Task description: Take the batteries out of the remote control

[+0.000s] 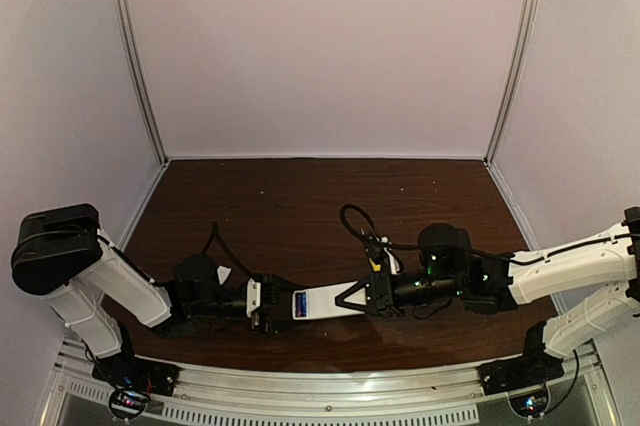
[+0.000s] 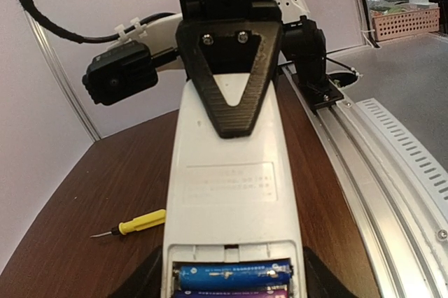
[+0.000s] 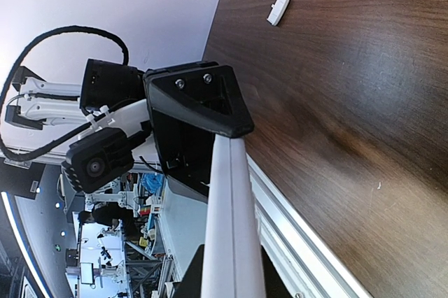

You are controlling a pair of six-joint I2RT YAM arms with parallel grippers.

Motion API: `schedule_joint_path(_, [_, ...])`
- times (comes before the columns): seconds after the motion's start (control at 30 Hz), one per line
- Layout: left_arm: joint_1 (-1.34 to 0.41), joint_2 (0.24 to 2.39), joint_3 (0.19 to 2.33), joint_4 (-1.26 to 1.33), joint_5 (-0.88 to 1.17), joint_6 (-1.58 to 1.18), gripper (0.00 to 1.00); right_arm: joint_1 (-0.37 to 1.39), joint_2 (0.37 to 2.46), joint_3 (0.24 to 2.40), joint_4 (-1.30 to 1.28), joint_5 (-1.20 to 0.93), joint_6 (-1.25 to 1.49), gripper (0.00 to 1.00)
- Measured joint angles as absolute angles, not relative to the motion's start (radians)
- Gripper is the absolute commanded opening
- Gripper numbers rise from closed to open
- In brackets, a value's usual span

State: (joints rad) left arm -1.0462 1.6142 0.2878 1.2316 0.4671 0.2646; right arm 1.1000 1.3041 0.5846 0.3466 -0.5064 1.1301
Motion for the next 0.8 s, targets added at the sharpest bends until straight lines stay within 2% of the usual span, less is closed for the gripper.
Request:
schedule_joint_path(0.07, [-1.046, 1.614, 0.286, 1.233, 0.467, 0.265, 0.37, 1.100, 1.304, 0.585, 0.346, -0.501, 1.131, 0.02])
schedule_joint_path(0.27, [-1.046, 1.599, 0.284, 1.218, 0.467, 0.265, 0.33, 1.107, 1.304, 0.599, 0.311, -0.467, 1.117, 0.46])
schedule_joint_path(0.33, [-1.047, 1.586, 0.284, 1.203, 0.468, 0.266, 0.33, 1.106, 1.301, 0.606, 0.283, -0.445, 1.100, 0.58])
schedule_joint_path(0.4, [-1.047, 1.574, 0.284, 1.187, 0.468, 0.268, 0.33, 1.106, 1.295, 0.613, 0.241, -0.418, 1.079, 0.66])
schedule_joint_path(0.53, [-1.047, 1.567, 0.284, 1.154, 0.467, 0.271, 0.33, 1.106, 1.260, 0.645, 0.109, -0.345, 1.023, 0.74])
schedule_joint_path(0.8, [-1.047, 1.579, 0.310, 1.080, 0.464, 0.272, 0.33, 1.100, 1.136, 0.714, -0.144, -0.177, 0.913, 0.77])
